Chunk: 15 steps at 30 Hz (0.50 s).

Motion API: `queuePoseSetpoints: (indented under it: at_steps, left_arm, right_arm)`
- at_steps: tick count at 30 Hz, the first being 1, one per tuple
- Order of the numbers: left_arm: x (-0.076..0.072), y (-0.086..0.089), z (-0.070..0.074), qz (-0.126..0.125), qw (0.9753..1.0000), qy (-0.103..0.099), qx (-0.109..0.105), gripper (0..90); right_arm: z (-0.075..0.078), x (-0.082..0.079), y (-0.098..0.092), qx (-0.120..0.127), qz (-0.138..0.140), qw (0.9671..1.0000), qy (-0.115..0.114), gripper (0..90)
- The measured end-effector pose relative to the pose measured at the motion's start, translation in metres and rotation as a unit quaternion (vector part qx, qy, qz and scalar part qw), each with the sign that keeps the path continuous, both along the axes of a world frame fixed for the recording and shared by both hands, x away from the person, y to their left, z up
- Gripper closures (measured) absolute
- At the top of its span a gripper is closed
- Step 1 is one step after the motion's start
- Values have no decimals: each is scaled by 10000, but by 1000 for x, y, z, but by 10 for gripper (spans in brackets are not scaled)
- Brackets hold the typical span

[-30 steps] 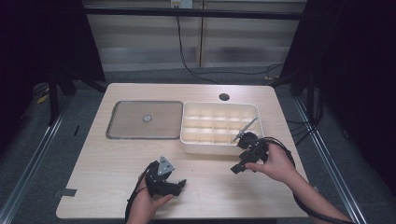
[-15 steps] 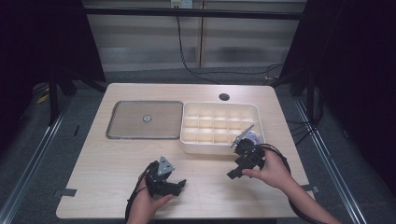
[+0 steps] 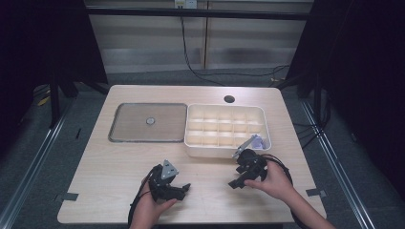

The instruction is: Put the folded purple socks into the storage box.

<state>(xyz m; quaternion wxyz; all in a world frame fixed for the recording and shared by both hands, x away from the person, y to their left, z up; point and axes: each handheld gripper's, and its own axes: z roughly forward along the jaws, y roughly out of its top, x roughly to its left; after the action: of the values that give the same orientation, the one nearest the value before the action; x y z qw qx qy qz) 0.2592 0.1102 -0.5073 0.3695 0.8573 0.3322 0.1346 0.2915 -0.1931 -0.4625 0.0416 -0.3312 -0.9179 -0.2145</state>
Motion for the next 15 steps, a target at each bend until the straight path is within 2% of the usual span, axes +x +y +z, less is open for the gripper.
queuePoseSetpoints:
  at_steps: [7, 15]
  left_arm:
    - [0, 0, 0, 5, 10000, -11, -7, 169]
    - [0, 0, 0, -4, 10000, 6, 8, 169]
  right_arm:
    - [-10, -3, 2, 55, 50, 10000, -30, 286]
    - [-14, -6, 4, 127, 105, 9998, -115, 277]
